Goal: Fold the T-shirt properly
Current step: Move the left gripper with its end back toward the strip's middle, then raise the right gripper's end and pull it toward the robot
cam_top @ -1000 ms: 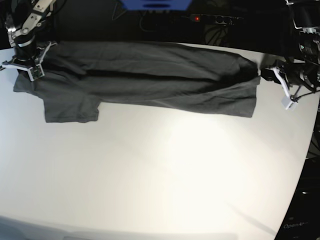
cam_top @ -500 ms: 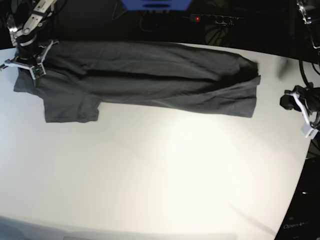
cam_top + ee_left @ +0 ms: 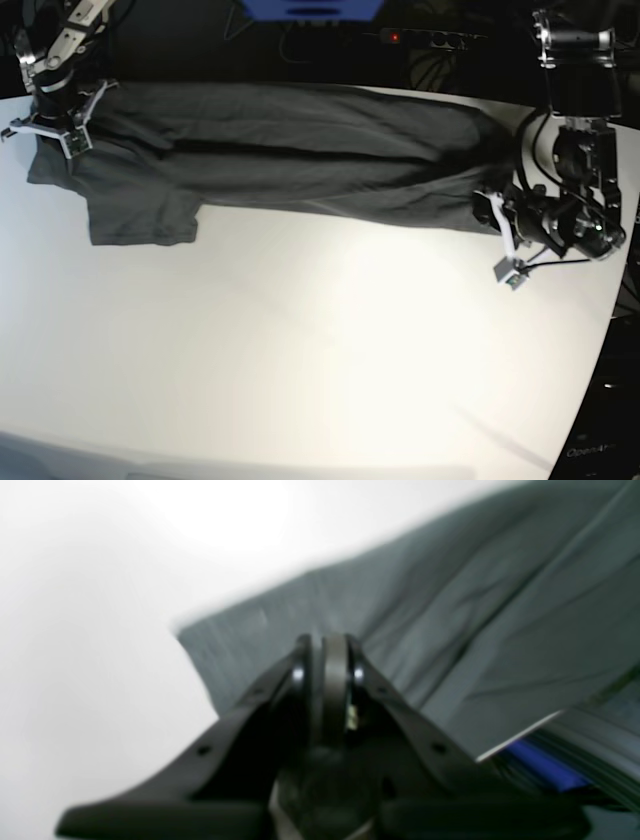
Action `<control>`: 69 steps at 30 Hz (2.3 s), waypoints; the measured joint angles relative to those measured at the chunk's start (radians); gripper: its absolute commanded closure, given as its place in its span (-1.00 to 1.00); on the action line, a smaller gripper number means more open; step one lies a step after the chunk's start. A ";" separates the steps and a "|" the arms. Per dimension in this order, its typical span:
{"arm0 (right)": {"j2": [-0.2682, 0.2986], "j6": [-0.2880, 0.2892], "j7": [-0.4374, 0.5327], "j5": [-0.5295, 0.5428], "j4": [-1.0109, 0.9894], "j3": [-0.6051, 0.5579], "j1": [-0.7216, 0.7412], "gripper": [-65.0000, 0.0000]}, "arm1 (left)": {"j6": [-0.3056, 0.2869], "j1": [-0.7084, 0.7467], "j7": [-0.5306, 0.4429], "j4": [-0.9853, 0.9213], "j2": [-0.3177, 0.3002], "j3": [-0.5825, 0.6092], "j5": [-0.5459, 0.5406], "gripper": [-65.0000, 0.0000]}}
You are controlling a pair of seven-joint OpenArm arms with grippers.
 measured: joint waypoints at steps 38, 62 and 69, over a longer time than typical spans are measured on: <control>0.000 0.000 -0.005 -0.001 -0.001 0.002 0.034 0.99 | 0.000 0.003 -0.013 -0.005 -0.028 0.102 0.108 0.88; -0.072 0.003 0.092 0.003 0.120 0.109 -0.027 0.99 | 0.000 0.047 -0.055 0.011 -0.001 0.095 0.217 0.88; -0.098 0.009 0.254 0.002 0.122 0.266 -0.027 0.99 | 0.000 0.047 -0.054 0.012 -0.001 0.095 0.216 0.88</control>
